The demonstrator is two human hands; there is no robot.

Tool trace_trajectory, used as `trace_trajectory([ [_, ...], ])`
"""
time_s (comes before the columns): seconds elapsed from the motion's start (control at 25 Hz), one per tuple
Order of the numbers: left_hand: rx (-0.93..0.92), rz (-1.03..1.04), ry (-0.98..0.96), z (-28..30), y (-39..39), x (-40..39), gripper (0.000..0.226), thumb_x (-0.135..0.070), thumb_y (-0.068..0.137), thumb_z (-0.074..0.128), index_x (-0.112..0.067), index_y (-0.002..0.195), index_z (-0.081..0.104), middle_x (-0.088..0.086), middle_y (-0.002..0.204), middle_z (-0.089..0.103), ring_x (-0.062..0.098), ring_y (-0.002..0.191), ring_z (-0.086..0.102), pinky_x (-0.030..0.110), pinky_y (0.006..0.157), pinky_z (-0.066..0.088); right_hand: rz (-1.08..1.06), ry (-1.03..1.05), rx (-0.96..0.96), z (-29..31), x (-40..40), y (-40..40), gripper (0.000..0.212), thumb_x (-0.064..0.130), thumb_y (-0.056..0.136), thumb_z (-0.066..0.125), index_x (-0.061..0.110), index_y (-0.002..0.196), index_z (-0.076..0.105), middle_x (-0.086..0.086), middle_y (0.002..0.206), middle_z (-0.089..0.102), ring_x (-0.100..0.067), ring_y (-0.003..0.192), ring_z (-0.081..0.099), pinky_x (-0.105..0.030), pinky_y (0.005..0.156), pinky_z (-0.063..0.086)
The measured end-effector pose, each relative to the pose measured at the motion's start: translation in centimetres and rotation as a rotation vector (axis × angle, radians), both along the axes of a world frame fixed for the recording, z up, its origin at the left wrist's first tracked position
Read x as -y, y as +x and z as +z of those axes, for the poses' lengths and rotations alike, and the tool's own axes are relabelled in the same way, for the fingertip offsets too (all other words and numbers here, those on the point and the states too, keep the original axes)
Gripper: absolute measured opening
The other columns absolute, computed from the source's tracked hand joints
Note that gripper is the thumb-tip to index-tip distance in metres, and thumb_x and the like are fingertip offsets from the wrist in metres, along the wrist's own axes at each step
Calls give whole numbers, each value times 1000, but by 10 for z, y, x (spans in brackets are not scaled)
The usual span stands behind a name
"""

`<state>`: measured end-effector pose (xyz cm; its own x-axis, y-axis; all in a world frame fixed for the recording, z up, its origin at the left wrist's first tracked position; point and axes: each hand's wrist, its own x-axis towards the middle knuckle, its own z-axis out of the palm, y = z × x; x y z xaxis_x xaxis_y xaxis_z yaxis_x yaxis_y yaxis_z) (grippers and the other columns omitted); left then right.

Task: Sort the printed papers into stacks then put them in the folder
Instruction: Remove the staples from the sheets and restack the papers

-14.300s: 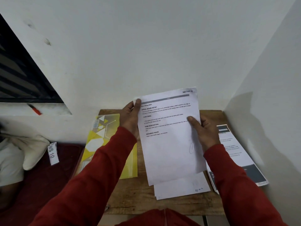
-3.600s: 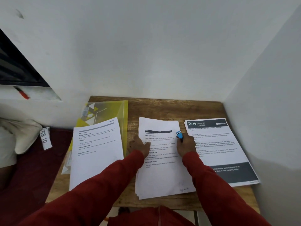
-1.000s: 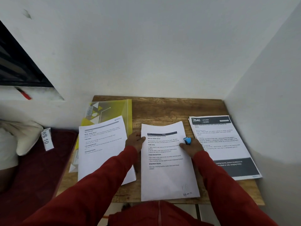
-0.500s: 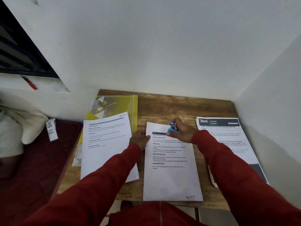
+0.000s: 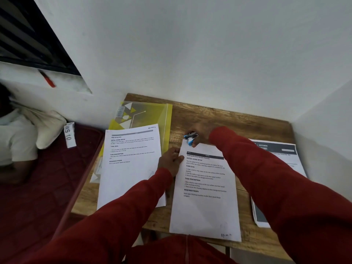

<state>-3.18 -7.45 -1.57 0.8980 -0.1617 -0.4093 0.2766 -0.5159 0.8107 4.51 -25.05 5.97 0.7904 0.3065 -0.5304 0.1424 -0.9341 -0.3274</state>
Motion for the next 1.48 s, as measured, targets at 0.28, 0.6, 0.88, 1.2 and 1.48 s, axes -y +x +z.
trace_trajectory([
  [0.28,-14,-19,1,0,0,-1,19,-30,93,61,-28,112,57,-1,119,67,24,99,66,42,90,55,74,-25,-3,10,1,11,45,25,73,82,22,116,68,9,102,66,-20,98,63,-38,87,51],
  [0.6,-30,-8,-18,1,0,-1,19,-28,94,60,-28,112,57,0,118,68,22,95,68,37,83,58,141,-93,-68,14,-7,15,57,52,53,80,42,107,66,14,100,72,-18,90,67,-45,85,55],
  [0.88,-21,-17,-10,2,1,-2,18,-28,94,59,-24,112,58,1,118,67,21,94,65,36,85,56,118,-66,-27,30,-8,10,48,27,71,83,25,116,69,5,112,69,-22,100,64,-42,90,52],
  [1.2,-20,-11,-11,1,2,-2,20,-27,93,61,-25,112,60,1,117,68,20,94,66,33,86,54,72,-128,-46,8,1,15,51,48,54,81,39,103,67,15,100,69,-17,90,65,-42,83,55],
  [1.48,-7,-35,-5,1,1,-2,22,-29,94,60,-24,115,57,0,119,67,18,92,64,32,83,54,49,-109,-21,-9,-2,24,61,59,47,76,34,103,69,15,93,70,-17,86,67,-42,81,56],
])
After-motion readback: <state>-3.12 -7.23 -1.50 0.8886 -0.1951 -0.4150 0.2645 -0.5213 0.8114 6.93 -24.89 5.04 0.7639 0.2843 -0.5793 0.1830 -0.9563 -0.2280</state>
